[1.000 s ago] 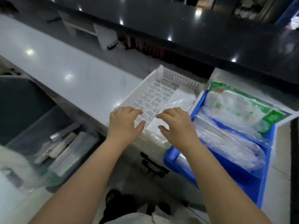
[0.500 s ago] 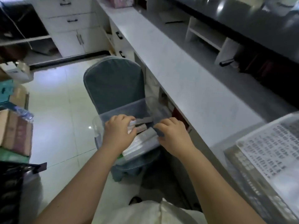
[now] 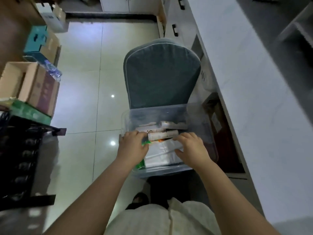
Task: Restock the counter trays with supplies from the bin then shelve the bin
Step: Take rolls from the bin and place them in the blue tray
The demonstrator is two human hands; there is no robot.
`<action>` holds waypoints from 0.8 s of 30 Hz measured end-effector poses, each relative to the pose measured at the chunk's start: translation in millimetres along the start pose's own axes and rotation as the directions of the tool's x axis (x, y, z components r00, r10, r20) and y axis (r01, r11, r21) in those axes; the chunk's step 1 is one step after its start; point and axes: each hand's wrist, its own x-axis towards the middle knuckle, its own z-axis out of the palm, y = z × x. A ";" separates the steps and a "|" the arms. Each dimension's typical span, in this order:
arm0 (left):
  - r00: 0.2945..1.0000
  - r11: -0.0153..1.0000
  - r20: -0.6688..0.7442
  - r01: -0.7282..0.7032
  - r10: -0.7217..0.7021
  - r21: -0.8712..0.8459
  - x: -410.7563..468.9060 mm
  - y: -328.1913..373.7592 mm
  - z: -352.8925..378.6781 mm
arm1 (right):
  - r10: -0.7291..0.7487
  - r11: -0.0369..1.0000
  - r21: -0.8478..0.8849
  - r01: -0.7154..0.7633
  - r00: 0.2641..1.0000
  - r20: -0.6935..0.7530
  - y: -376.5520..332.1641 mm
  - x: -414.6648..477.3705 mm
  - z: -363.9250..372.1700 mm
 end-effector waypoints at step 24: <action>0.872 0.989 0.470 0.091 -0.135 0.114 197.0 -20.7 273.4 | 0.196 0.980 -0.025 -0.197 0.946 0.260 179.5 233.8 216.0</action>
